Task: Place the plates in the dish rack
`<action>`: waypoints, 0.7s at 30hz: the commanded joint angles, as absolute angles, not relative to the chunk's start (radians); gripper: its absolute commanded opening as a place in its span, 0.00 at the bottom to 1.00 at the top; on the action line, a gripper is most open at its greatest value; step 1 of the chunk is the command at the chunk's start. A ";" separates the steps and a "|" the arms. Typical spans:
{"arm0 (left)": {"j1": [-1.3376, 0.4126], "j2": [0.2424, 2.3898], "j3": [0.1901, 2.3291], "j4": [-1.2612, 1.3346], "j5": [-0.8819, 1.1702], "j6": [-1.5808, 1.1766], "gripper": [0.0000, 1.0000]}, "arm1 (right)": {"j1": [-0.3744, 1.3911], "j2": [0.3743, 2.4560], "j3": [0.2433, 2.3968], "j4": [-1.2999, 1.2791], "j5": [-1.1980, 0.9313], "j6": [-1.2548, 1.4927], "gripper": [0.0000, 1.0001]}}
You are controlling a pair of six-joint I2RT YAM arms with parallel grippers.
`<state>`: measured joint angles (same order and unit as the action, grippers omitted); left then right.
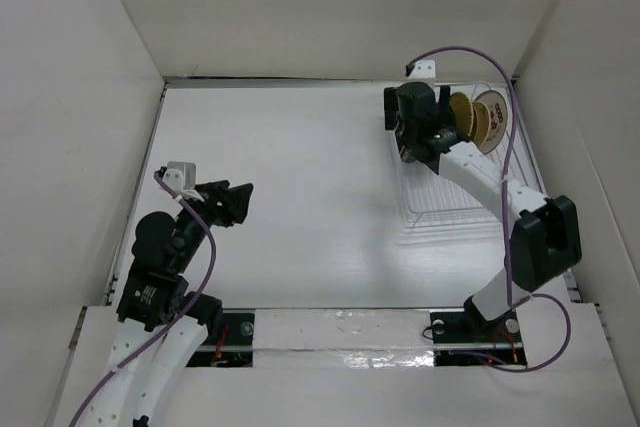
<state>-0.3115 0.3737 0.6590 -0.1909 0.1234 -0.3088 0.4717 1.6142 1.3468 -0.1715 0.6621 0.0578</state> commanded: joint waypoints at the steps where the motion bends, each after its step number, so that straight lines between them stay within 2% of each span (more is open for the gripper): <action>1: -0.307 0.379 0.684 -0.129 0.129 -0.301 0.59 | 0.512 1.473 1.333 -0.107 0.647 0.164 1.00; 2: -0.307 0.379 0.684 -0.127 0.130 -0.304 0.63 | 0.524 1.412 1.319 -0.101 0.646 0.190 1.00; 5: -0.307 0.387 0.686 -0.126 0.124 -0.308 0.66 | 0.595 1.236 1.200 -0.008 0.620 0.228 1.00; 8: -0.307 0.388 0.690 -0.115 0.112 -0.311 0.67 | 0.664 1.096 1.065 0.109 0.523 0.250 1.00; 12: -0.307 0.390 0.724 -0.112 0.080 -0.310 0.66 | 0.709 0.877 0.970 0.132 0.430 0.252 1.00; 16: -0.307 0.396 0.791 -0.115 0.049 -0.313 0.65 | 0.709 0.751 0.890 0.118 0.390 0.267 1.00; 21: -0.307 0.413 0.833 -0.117 0.034 -0.322 0.67 | 0.709 0.709 0.815 0.130 0.379 0.290 1.00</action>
